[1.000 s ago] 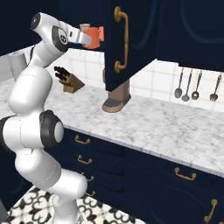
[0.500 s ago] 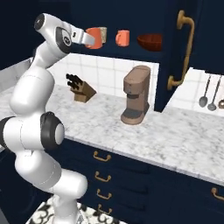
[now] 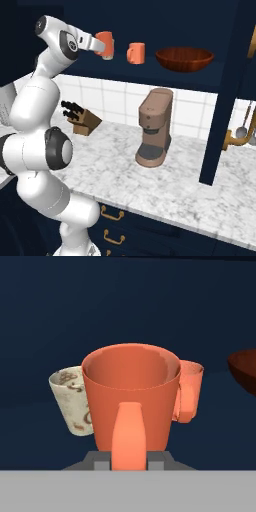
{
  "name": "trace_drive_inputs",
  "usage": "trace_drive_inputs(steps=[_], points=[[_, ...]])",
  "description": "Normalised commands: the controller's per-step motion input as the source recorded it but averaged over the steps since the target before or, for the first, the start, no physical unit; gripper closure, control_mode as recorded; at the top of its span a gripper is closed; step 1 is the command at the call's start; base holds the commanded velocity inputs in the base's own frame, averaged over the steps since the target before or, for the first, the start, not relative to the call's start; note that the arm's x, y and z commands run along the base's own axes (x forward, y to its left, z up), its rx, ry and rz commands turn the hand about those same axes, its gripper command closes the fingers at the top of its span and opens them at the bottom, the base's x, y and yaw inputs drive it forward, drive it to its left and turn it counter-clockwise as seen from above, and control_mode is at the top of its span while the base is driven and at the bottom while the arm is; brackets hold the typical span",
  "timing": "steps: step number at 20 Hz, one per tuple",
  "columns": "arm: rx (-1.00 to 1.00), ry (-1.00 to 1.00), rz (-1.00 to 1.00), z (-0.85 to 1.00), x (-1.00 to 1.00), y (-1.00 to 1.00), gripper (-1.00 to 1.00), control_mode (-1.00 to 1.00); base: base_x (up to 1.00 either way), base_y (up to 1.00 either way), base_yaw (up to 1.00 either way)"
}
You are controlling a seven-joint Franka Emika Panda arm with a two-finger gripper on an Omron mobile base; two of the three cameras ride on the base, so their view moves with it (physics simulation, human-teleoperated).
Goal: Gather all objects into one cabinet and sort the glasses and bowls to opposite sides.
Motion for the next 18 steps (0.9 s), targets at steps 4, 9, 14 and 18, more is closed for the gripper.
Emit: trace_drive_inputs(steps=[4,9,14,18], points=[[0.0,0.0,0.0,0.0,0.0,0.0,1.0,1.0,0.78,0.0,-0.09],[0.0,0.0,0.0,0.0,0.0,0.0,1.0,1.0,0.07,0.0,0.0],[0.0,0.0,0.0,0.0,0.0,0.0,1.0,1.0,0.0,0.0,0.0],[0.0,0.0,0.0,0.0,0.0,0.0,1.0,1.0,0.0,0.0,0.0]])
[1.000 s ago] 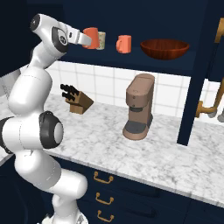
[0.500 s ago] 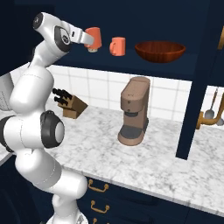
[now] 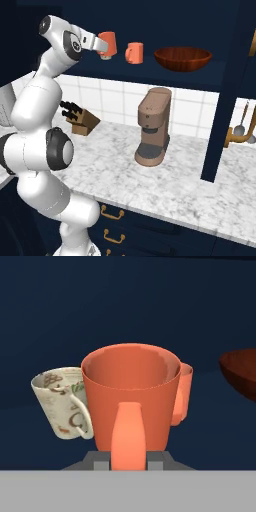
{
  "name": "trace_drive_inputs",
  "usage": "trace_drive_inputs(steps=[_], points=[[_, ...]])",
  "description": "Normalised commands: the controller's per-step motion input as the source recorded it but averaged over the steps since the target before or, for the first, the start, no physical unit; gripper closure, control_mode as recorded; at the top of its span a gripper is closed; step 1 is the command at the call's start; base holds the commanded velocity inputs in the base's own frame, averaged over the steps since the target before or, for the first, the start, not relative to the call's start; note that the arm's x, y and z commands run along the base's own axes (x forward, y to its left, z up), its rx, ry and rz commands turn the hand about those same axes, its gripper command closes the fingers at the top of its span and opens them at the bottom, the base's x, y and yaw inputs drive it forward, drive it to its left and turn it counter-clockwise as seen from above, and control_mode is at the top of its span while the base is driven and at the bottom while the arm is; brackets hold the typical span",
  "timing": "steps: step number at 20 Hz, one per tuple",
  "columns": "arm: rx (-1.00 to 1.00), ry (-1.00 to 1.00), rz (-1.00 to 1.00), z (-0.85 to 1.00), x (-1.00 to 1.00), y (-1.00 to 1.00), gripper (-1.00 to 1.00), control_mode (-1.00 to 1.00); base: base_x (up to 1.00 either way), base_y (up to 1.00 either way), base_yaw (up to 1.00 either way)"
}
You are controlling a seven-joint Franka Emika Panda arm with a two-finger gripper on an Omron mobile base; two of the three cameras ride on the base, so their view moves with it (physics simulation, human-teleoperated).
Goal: Gather all objects into one cabinet and sort the glasses and bowls to opposite sides.
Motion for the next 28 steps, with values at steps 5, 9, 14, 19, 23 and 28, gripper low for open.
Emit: trace_drive_inputs(steps=[5,9,14,19,23,28], points=[[0.0,0.0,0.0,-0.1,0.0,0.01,1.0,-1.0,0.0,0.0,0.0],[0.0,-0.03,0.01,-0.31,-0.13,0.0,1.0,-1.0,0.0,0.0,0.0],[0.0,-0.11,0.02,-0.24,-0.06,0.03,1.0,-1.0,0.0,0.0,0.0],[0.0,-0.1,0.0,-0.02,0.26,0.15,1.0,-1.0,0.0,0.0,0.0],[0.0,-0.02,0.0,-0.01,0.29,0.12,1.0,-1.0,0.0,0.0,0.0],[0.0,0.05,0.0,0.0,0.2,0.04,1.0,-1.0,0.0,0.0,0.0]])
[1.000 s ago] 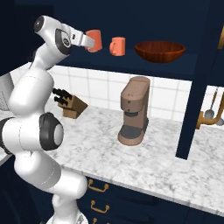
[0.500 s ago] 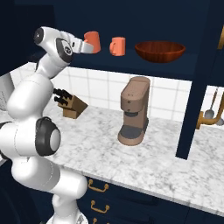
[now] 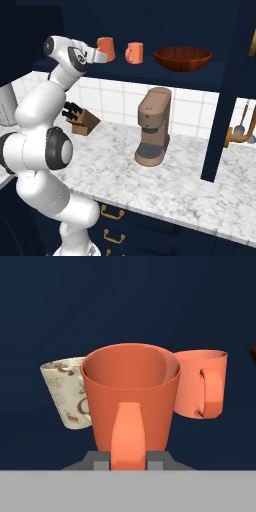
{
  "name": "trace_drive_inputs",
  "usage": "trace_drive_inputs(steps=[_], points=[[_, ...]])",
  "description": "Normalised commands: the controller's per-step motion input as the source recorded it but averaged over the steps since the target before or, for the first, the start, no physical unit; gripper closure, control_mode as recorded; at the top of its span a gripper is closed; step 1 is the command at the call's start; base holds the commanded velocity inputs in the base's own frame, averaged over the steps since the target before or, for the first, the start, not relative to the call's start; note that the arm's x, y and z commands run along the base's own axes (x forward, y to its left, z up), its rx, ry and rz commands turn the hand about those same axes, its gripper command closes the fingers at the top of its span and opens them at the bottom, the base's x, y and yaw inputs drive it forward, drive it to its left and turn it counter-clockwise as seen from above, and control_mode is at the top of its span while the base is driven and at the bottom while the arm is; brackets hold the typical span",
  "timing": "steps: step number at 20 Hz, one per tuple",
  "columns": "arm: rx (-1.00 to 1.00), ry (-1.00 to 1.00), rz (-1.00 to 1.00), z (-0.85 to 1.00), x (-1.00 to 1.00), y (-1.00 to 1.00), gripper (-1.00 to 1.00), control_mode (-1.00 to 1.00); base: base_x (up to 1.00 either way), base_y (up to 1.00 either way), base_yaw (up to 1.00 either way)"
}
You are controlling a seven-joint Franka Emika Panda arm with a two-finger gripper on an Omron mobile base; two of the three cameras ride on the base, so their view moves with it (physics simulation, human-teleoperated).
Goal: Gather all objects into one cabinet and sort the glasses and bowls to opposite sides.
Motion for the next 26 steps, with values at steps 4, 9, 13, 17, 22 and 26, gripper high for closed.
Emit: trace_drive_inputs(steps=[4,9,13,17,22,26], points=[[0.0,0.03,0.0,0.0,0.0,0.0,1.0,-1.0,0.0,0.0,0.0],[0.0,0.0,0.0,0.0,-0.04,0.0,1.0,-1.0,0.0,0.0,0.0],[0.0,0.04,0.0,0.0,0.0,0.0,1.0,-1.0,0.0,0.0,0.0],[0.0,0.1,0.0,0.0,-0.01,0.0,1.0,-1.0,0.0,0.0,0.0],[0.0,0.1,0.0,0.0,0.0,0.0,-1.0,-1.0,0.0,0.0,0.0],[0.0,0.04,0.0,0.0,-0.03,0.0,-1.0,-1.0,0.0,0.0,0.0]])
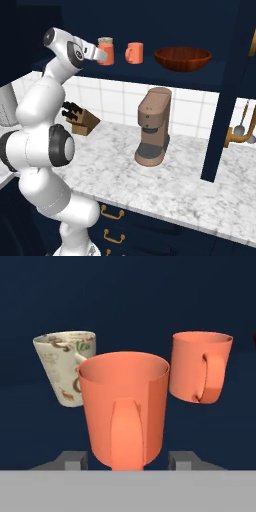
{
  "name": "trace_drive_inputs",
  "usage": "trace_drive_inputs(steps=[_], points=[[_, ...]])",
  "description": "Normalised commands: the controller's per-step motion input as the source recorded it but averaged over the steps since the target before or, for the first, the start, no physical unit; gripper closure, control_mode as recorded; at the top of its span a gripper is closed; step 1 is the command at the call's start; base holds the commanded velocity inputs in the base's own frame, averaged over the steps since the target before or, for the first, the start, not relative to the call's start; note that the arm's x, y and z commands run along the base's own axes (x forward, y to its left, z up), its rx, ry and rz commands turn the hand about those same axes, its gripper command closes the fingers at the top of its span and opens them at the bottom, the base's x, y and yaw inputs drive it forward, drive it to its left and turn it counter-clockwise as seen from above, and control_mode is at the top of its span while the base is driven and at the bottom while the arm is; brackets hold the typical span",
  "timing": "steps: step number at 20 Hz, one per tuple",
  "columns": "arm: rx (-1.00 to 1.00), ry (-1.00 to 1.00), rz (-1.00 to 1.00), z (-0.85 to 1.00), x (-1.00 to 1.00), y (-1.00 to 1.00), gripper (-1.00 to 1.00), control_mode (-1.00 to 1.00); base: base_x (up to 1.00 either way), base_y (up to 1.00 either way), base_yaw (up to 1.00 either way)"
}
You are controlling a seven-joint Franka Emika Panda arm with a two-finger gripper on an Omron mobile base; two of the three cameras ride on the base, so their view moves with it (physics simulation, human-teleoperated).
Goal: Gather all objects into one cabinet and sort the glasses and bowls to opposite sides.
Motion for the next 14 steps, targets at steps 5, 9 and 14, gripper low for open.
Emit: trace_drive_inputs(steps=[5,9,14], points=[[0.0,0.0,0.0,0.0,-0.24,-0.02,-1.0,-1.0,0.0,0.0,0.0],[0.0,0.0,-0.01,0.0,-0.75,-0.09,-1.0,-1.0,0.0,0.0,0.0],[0.0,0.0,0.0,0.01,-1.0,-0.3,-1.0,-1.0,0.0,0.0,0.0]])
